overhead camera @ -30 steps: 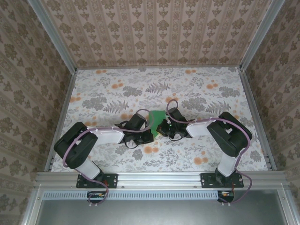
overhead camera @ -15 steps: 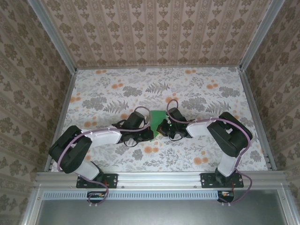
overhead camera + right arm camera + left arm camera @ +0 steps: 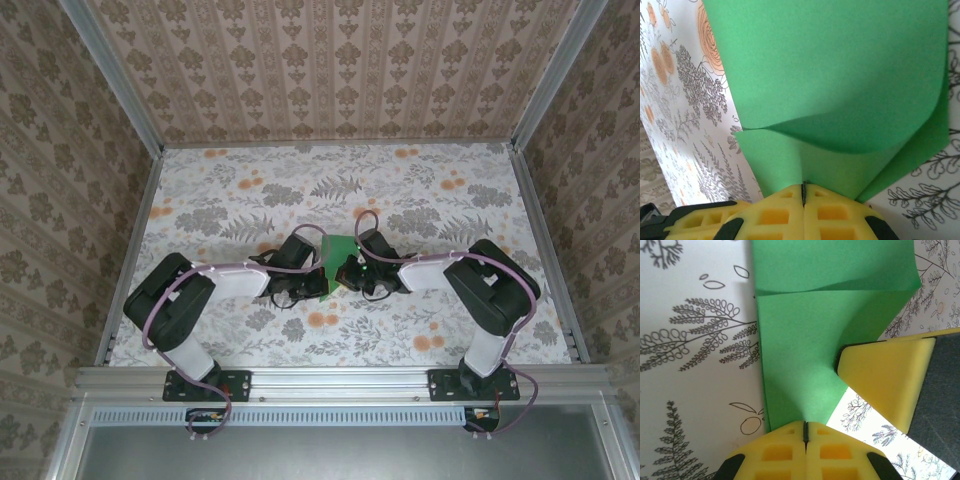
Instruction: Fold a paper plane with a square sheet of paper (pick it up from the middle)
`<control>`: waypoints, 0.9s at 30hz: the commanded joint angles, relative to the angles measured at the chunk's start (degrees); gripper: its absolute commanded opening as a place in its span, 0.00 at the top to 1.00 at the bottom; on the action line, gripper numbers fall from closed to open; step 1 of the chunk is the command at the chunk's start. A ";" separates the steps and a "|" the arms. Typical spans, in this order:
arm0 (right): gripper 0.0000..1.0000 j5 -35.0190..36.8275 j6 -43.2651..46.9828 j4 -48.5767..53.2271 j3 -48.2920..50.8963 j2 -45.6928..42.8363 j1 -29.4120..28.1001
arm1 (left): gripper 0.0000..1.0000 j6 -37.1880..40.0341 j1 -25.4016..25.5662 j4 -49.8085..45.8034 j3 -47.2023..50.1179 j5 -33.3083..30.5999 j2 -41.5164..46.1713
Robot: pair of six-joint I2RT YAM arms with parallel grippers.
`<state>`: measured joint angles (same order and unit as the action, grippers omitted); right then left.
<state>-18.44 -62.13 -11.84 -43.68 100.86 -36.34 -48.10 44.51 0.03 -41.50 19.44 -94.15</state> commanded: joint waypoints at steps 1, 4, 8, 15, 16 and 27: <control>1.00 -0.44 8.81 6.87 -2.71 -2.04 1.00 | 1.00 1.51 -0.63 -6.01 0.36 -1.73 -1.56; 1.00 -0.55 13.15 10.94 -5.58 -2.01 1.00 | 1.00 1.94 -0.57 -6.01 0.02 -1.47 -1.87; 1.00 -0.89 15.52 13.79 -8.26 -0.67 1.01 | 1.00 2.09 -0.57 -6.15 -0.41 -1.16 -2.49; 1.00 -2.49 17.32 15.87 -10.41 2.67 0.88 | 1.00 2.22 -0.65 -6.83 -0.58 -1.33 -2.63; 1.00 -2.40 17.63 16.21 -10.55 2.90 1.00 | 1.00 2.15 -0.65 -7.04 -0.51 -1.41 -2.62; 1.00 -0.55 21.25 16.65 -5.19 2.32 8.49 | 1.00 0.72 -2.09 -6.88 2.58 -1.32 -3.32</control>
<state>-21.98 -43.11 1.89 -51.57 103.53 -31.14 -47.40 43.59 -0.54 -41.95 20.16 -94.78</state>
